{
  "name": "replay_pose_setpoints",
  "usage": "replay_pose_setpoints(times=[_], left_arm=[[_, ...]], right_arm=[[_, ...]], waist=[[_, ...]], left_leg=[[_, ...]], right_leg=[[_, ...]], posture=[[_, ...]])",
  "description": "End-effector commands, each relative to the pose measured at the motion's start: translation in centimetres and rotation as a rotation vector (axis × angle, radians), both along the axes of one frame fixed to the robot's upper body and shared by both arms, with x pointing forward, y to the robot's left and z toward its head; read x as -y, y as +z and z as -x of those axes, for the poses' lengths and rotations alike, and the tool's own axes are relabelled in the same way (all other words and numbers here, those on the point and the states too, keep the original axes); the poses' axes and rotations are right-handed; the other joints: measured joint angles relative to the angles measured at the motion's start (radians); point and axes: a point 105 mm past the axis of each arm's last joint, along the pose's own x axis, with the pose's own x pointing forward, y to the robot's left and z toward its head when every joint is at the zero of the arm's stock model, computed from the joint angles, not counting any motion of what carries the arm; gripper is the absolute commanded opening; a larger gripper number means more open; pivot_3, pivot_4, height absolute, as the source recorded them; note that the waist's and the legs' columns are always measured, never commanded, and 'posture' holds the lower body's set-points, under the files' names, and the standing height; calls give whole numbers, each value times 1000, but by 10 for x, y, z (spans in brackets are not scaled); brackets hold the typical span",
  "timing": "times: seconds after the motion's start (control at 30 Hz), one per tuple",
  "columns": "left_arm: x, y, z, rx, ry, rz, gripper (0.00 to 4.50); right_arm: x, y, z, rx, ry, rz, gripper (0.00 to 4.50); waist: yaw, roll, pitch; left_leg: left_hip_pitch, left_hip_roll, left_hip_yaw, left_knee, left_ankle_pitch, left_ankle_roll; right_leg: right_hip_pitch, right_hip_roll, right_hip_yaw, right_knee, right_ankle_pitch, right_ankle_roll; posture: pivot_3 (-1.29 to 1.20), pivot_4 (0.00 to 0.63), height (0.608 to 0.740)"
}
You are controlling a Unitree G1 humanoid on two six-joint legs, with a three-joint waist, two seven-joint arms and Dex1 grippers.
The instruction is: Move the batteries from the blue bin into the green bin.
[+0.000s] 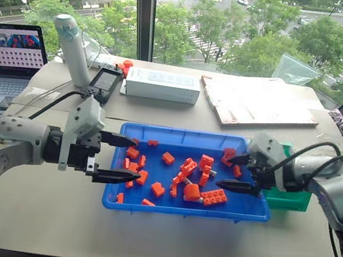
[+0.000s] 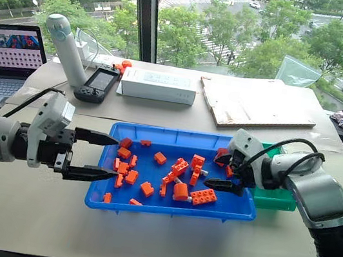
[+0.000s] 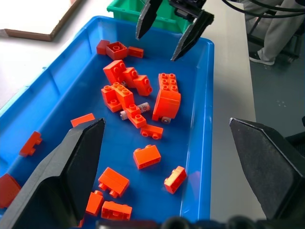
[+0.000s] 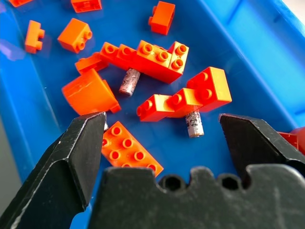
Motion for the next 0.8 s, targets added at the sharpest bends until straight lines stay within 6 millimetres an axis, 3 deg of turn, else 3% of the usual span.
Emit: replay_pose_setpoints(times=[0.03, 0.17, 0.47, 0.57, 0.8], left_arm=[[5, 4, 8, 22, -39, -19, 4500], [4, 1, 10, 22, -22, -28, 4500], [2, 0, 11, 29, 8, -30, 4500], [1, 0, 11, 31, 13, -32, 4500], [2, 0, 10, 37, 21, -30, 4500]], right_arm=[[-6, 10, -25, 71, -106, -37, 4426], [-8, 15, -43, 52, -237, -132, 4426], [-10, -16, -52, -37, -297, -100, 4426], [-10, -22, -54, -55, -302, -99, 3729], [-12, -20, -53, -70, -288, -108, 1349]], waist=[[0, 0, 0], [1, 0, 0], [3, -1, 0], [4, -1, 0], [5, -1, 0]], left_leg=[[0, 0, 0, 0, 0, 0], [0, 0, 0, 1, 0, 0], [-1, 0, 0, 1, 0, 0], [-1, 0, 0, 1, 0, 0], [-1, 0, 0, 1, 0, 0]], right_leg=[[0, 0, 0, 0, 0, 0], [1, 1, 0, 1, 2, 3], [0, 1, -1, 2, 3, 5], [0, 1, -1, 2, 3, 6], [0, 1, -1, 2, 4, 7]], posture=[[0, 150, 740], [0, 150, 740], [0, 150, 740], [0, 150, 740], [0, 150, 740]])
